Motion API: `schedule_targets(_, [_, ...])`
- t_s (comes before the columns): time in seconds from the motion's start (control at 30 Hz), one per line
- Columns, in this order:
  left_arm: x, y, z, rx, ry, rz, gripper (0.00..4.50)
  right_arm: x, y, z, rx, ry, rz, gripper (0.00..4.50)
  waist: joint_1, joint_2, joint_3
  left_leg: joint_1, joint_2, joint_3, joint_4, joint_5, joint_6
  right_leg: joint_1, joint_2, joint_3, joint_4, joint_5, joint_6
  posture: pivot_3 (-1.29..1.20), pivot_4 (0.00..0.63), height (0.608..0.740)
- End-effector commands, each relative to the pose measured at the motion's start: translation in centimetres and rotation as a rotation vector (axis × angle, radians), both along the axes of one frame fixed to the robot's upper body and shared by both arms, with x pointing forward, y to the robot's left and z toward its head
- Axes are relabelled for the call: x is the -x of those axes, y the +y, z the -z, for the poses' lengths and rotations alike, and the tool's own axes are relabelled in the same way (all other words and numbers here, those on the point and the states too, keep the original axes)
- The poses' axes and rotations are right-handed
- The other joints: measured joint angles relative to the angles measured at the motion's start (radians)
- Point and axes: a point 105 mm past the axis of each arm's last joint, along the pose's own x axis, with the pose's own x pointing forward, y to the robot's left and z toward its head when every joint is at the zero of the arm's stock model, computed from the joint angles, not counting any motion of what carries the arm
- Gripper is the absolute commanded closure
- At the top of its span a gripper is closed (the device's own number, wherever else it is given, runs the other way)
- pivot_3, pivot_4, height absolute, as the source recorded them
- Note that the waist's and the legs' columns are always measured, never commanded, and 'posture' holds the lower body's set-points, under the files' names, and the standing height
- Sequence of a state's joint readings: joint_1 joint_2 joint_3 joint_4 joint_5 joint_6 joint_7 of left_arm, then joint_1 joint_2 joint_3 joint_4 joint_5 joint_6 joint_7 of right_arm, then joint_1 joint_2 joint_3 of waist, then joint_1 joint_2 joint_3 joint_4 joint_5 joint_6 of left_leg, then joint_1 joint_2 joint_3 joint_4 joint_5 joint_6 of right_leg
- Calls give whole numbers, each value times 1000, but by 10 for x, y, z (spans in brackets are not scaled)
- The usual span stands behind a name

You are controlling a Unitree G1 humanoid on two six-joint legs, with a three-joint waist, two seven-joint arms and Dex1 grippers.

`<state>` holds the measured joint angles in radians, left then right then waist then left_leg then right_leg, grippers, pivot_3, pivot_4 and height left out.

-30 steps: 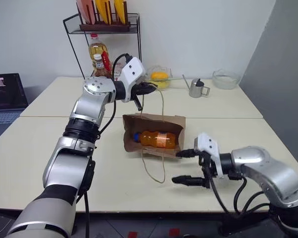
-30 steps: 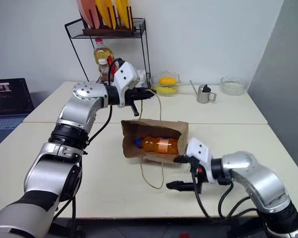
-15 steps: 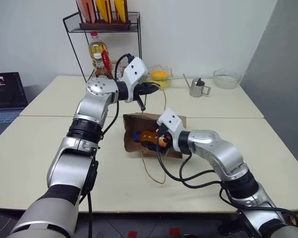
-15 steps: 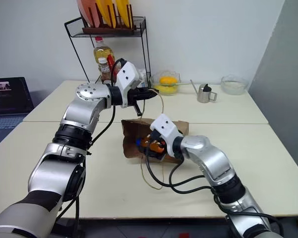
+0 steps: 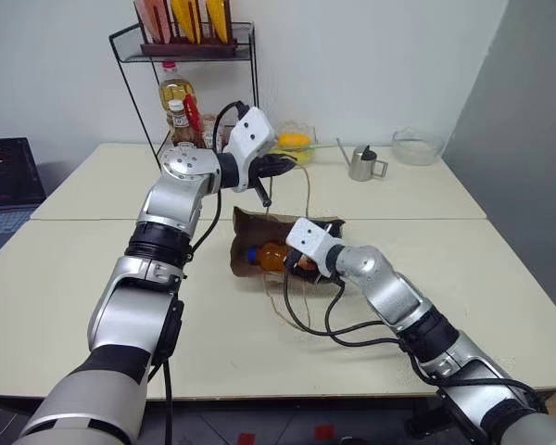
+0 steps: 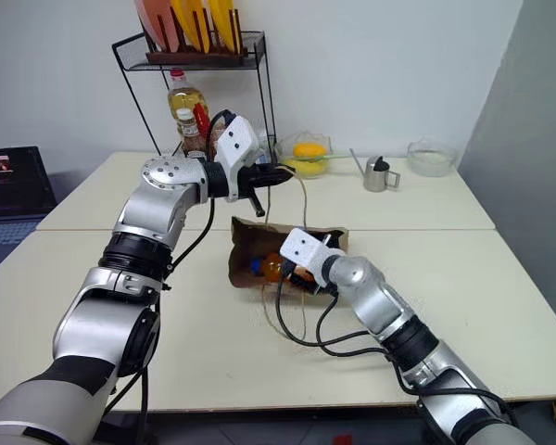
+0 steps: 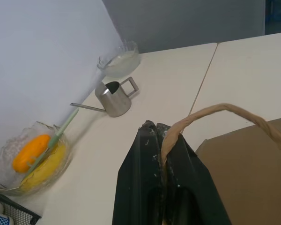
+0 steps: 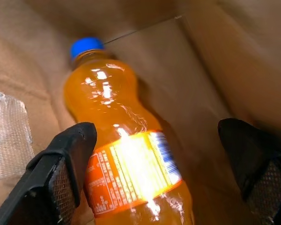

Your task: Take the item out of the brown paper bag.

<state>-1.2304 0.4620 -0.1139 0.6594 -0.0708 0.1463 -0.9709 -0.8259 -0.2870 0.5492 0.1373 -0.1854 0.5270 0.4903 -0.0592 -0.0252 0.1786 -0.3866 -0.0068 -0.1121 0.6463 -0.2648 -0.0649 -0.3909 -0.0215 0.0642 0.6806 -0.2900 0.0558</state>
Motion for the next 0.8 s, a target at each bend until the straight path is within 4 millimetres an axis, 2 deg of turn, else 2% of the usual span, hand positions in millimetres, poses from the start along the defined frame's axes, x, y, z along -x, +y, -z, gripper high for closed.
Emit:
schedule_targets(0.03, [5,-1,-24,25,-76,4,4500,4,2,1,41,17,-44,20,0,0,0,0,0,0,0,0,0,0,0,0,0,0,0,0,150,740])
schedule_targets(0.43, [5,-2,-23,32,-79,-1,4500,8,-7,38,111,229,-73,20,0,0,0,1,0,0,0,0,0,1,0,0,0,0,0,0,150,740])
schedule_targets(0.67, [5,-3,-22,37,-78,-1,4500,-3,-15,42,204,165,-64,20,2,0,0,2,0,0,0,0,0,2,0,0,0,0,0,0,150,740])
schedule_targets(0.77, [5,-3,-22,38,-77,-3,4500,-9,-18,39,225,112,-62,564,2,0,0,2,0,0,0,0,0,2,0,0,0,0,0,0,150,740])
schedule_targets(0.8, [5,-2,-22,38,-77,-6,4500,-9,-18,38,231,97,-65,901,2,0,0,2,0,0,0,0,0,2,0,0,0,0,0,0,150,740])
